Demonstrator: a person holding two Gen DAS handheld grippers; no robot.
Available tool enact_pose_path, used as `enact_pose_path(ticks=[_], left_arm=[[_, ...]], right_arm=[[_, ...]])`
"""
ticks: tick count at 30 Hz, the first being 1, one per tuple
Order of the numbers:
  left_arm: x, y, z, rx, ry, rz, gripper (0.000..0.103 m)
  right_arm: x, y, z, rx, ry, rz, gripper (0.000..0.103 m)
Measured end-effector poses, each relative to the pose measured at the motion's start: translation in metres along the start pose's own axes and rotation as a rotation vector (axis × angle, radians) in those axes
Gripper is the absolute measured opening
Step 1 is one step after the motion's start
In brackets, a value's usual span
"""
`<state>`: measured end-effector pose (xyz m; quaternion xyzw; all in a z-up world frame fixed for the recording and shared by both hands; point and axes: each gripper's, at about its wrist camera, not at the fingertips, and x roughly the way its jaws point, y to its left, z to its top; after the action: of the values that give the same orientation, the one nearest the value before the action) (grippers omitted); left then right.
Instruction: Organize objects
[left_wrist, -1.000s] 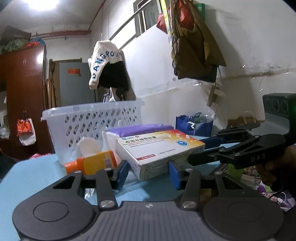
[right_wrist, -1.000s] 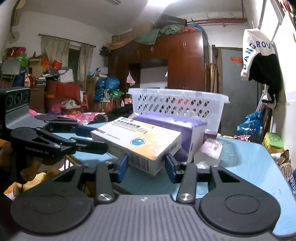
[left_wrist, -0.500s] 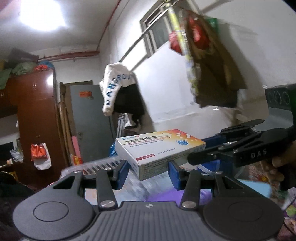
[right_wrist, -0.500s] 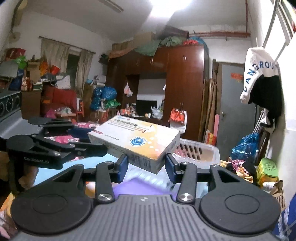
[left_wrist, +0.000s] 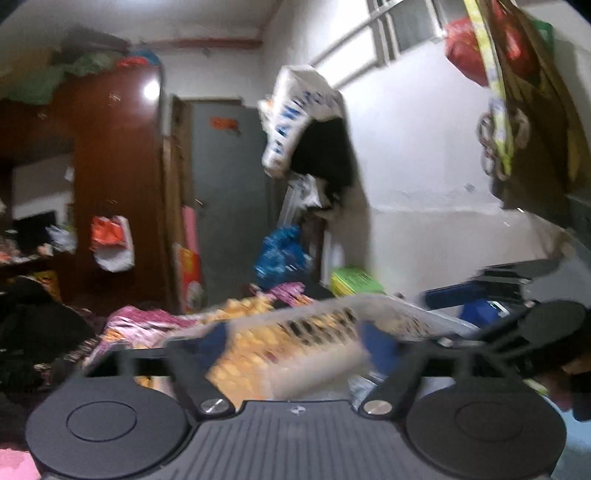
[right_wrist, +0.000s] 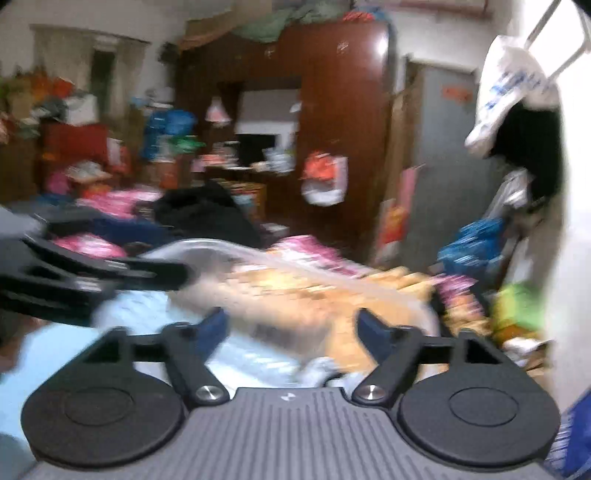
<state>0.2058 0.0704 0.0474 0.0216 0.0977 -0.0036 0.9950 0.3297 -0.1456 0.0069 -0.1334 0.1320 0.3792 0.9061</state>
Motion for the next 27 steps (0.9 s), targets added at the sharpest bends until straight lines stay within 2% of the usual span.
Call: enact_pose_path(ticks=[1, 4, 7, 10, 14, 18, 22, 27], left_arm=[[-0.010, 0.001, -0.003, -0.002, -0.020, 0.008, 0.096], [-0.037, 0.002, -0.010, -0.045, -0.020, -0.004, 0.096], [-0.076, -0.005, -0.025, -0.041, -0.061, -0.063, 0.097], [-0.103, -0.015, -0.047, -0.020, -0.099, -0.059, 0.097], [-0.119, -0.018, -0.078, -0.081, -0.086, -0.096, 0.097], [-0.117, -0.021, -0.104, -0.115, -0.032, -0.103, 0.097], [-0.117, -0.033, -0.114, -0.073, -0.028, -0.122, 0.097], [-0.118, -0.049, -0.119, -0.013, -0.030, -0.173, 0.096]], right_arm=[[-0.008, 0.001, -0.004, -0.003, -0.017, -0.025, 0.099], [-0.044, -0.003, -0.020, 0.082, -0.064, -0.031, 0.103], [-0.082, -0.009, -0.047, 0.140, -0.102, 0.011, 0.103], [-0.110, -0.006, -0.082, 0.170, -0.113, 0.017, 0.103], [-0.138, -0.001, -0.124, 0.276, -0.151, 0.007, 0.103], [-0.139, -0.006, -0.136, 0.333, -0.205, 0.036, 0.103], [-0.132, -0.002, -0.130, 0.274, -0.196, 0.032, 0.103], [-0.124, -0.006, -0.131, 0.264, -0.185, 0.091, 0.100]])
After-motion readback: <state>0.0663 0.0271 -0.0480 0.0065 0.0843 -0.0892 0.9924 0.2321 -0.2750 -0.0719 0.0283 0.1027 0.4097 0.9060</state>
